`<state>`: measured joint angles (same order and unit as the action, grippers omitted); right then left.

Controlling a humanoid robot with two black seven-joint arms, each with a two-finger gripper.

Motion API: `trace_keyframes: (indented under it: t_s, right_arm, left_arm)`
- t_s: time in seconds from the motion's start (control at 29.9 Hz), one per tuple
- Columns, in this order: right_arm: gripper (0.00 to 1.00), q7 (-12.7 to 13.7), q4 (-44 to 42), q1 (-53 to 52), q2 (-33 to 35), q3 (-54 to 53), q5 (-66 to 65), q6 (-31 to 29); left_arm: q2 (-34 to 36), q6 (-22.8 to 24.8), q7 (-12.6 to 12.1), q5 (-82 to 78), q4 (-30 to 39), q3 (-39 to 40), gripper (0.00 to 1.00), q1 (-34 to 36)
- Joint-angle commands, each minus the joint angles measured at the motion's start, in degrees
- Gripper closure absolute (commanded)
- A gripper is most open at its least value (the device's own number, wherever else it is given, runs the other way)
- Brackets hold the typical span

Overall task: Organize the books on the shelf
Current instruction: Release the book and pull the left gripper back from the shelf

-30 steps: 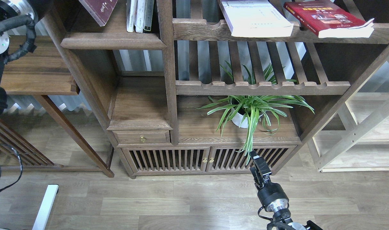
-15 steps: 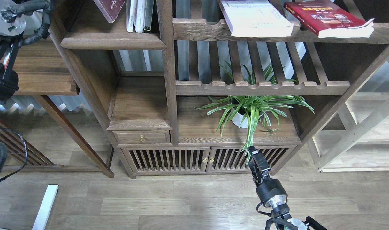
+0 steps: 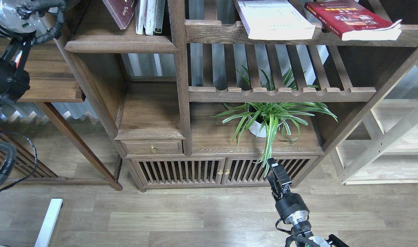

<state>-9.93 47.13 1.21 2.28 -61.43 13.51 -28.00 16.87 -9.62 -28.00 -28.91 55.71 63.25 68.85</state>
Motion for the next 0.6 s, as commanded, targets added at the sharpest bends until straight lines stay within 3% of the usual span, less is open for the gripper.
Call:
trace_keyframes:
  t_s: [0.0, 0.17, 0.33, 0.57]
  right_arm:
    - [0.01, 0.0, 0.1, 0.0, 0.0, 0.0, 0.2, 0.0]
    - [0.01, 0.0, 0.1, -0.1, 0.0, -0.1, 1.1, 0.0]
    - [0.01, 0.0, 0.1, -0.2, -0.2, 0.1, 1.3, 0.0]
    - [0.01, 0.0, 0.1, -0.1, -0.3, 0.1, 1.4, 0.0]
  left_arm:
    - [-0.4, 0.8, 0.0, -0.1, -1.6, -0.5, 0.96, 0.2]
    - [-0.4, 1.4, 0.0, -0.1, -3.3, -1.0, 0.90, 0.7]
    - [-0.8, 1.5, 0.0, -0.4, -4.6, -3.7, 0.66, 2.1]
    - [-2.5, 1.6, 0.0, -0.2, -4.7, -4.2, 0.57, 3.4]
